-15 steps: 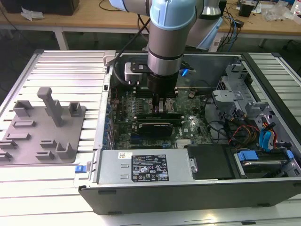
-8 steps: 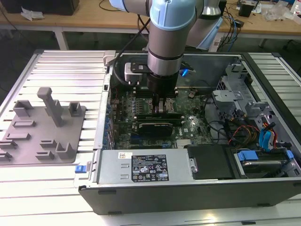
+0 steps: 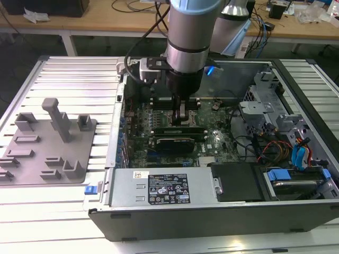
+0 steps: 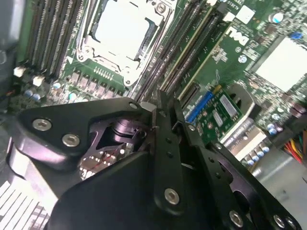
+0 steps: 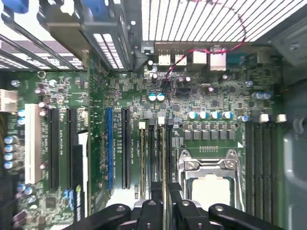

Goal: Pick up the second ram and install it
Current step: 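Insert the second ram into the second slot, then press down the second ram until it locks into place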

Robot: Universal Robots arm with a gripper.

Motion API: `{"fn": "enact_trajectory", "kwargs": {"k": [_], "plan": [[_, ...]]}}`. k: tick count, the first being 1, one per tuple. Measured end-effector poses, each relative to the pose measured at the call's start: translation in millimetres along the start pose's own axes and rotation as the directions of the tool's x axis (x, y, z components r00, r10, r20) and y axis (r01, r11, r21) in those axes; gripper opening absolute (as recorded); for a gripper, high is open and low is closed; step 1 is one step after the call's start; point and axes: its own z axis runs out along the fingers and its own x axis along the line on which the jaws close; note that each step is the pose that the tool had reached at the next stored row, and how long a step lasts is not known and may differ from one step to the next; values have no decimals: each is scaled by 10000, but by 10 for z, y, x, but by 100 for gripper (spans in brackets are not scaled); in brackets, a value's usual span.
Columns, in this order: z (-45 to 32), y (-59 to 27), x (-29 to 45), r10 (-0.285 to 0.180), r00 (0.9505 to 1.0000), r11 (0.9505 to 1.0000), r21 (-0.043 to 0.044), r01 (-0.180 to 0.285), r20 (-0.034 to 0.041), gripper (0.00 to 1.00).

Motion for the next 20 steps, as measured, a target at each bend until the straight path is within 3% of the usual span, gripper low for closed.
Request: {"fn": "enact_trajectory", "kwargs": {"k": [3,5,6,20], "plan": [[-21,-20,-1,2,10000,10000,0,-2,-9,17],[-23,-129,-2,0,10000,10000,1,0,-8,17],[-24,-143,-3,0,10000,10000,0,0,-8,17],[-24,-150,-3,1,10000,10000,0,-1,-8,16]]}}
